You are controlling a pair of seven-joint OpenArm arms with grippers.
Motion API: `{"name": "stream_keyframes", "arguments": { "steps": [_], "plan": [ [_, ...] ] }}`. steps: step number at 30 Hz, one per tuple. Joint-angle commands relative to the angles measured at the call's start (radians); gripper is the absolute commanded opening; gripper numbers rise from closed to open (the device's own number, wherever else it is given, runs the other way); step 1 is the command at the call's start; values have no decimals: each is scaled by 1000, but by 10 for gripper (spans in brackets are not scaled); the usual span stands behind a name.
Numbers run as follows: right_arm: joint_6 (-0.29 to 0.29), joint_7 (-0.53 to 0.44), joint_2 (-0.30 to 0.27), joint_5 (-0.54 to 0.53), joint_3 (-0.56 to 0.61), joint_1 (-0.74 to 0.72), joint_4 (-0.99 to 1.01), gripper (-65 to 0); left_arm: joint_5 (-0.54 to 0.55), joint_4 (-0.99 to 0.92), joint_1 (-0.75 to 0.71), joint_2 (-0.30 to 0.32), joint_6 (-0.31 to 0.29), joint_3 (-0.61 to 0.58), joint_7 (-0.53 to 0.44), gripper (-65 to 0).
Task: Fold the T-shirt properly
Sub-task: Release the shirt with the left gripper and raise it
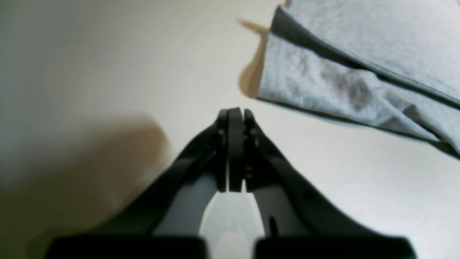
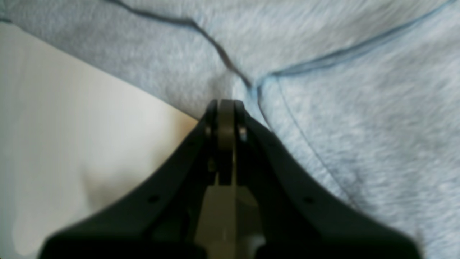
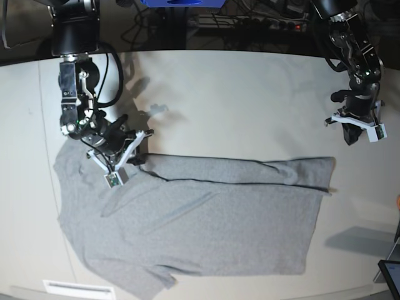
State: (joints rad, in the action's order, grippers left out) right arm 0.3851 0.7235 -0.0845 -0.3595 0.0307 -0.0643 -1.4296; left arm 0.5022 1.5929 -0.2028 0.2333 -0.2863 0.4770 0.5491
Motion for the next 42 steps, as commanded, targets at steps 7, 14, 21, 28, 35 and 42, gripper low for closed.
{"name": "stream_keyframes", "arguments": {
  "steps": [7,14,21,28,35,42],
  "plan": [
    [4,-28,-7,-9,-1,-72,13,-646,11,14,6,16,0,6,-28,-650],
    [4,-28,-8,-8,-1,-114,66,-646,11,14,6,16,0,6,-28,-650],
    [4,-80,-2,-8,1,-170,172,-646,11,13,4,13,0,67,-25,-650],
    [4,-104,1,-8,1,-216,221,-646,11,11,4,16,0,104,-22,-650],
    [4,-95,1,-8,1,-222,212,-646,-29,11,10,11,0,96,-22,-650],
    [4,-100,25,-8,2,-236,221,-646,-83,11,10,7,-1,95,-27,-650]
  ]
}}
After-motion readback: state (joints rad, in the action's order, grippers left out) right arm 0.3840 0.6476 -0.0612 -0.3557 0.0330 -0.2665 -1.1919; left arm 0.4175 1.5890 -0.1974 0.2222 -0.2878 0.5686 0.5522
